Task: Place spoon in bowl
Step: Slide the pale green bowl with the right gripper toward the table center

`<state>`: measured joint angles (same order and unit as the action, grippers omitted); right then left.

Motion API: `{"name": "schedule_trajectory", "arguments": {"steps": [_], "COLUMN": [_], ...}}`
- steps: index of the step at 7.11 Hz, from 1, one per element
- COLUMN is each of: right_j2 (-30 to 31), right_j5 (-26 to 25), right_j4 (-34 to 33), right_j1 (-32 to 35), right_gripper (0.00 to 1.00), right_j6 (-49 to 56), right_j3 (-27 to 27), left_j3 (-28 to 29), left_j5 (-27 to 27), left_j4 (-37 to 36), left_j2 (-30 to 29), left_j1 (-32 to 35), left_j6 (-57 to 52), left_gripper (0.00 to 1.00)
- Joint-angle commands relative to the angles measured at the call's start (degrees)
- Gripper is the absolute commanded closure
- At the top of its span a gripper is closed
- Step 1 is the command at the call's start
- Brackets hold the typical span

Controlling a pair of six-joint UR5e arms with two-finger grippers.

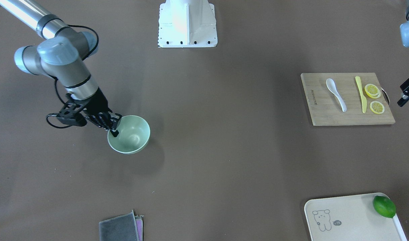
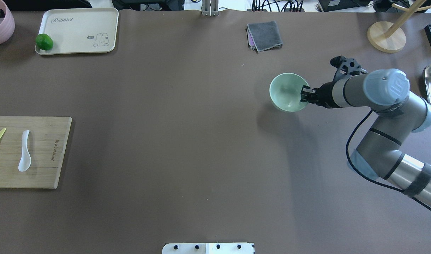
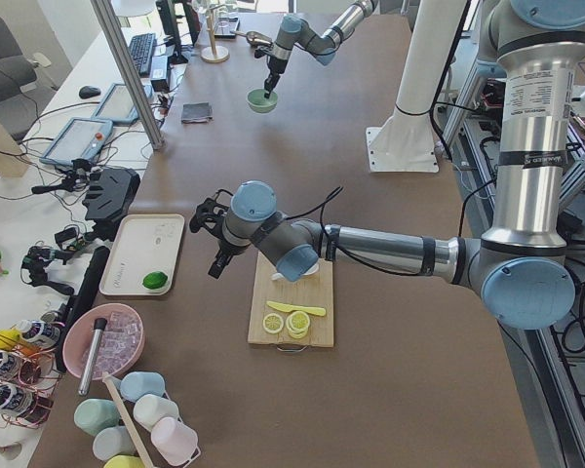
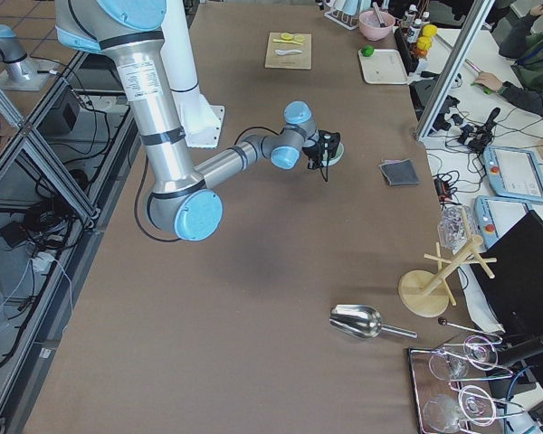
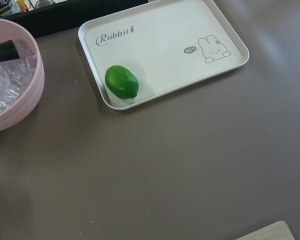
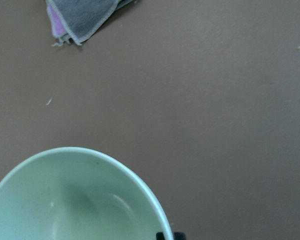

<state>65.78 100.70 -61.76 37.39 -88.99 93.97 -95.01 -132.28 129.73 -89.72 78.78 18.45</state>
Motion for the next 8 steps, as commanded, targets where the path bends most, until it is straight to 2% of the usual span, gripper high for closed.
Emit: {"name": "schedule_trajectory", "arguments": {"steps": [1,2,3,4,5,7,8], "right_j2": [-15.4,-19.0,-20.6,-20.6,-20.9,-22.2,-21.6], "right_j5": [-4.9,-8.9,-9.6,-9.8,-10.0,-10.3,-10.2], "right_j4": [-17.5,-17.7,-17.3,-17.3,-17.3,-17.4,-17.8], "right_j1": [-8.7,-11.7,-12.7,-13.6,-13.6,-12.0,-9.5], "right_gripper": [1.0,1.0,1.0,0.89,0.48,0.0,0.0], "right_j6": [-10.4,-13.2,-13.7,-13.8,-13.7,-13.0,-10.9], "right_j3": [-2.1,-6.0,-8.9,-10.4,-9.9,-7.7,-4.5], "left_j3": [0.0,0.0,0.0,0.0,0.1,0.1,0.0], "left_j5": [-0.1,0.0,0.0,-0.1,0.0,0.0,-0.1], "left_j4": [0.1,0.1,0.0,0.1,1.1,1.4,1.4], "left_j2": [0.0,0.0,-0.1,-0.1,-0.1,-0.1,-0.1], "left_j1": [-0.2,-0.6,-0.9,-1.0,-1.2,-2.1,-2.6], "left_j6": [0.0,0.0,0.0,0.8,1.2,2.7,3.9], "left_gripper": [0.02,0.02,0.02,0.02,0.02,0.02,0.02]}}
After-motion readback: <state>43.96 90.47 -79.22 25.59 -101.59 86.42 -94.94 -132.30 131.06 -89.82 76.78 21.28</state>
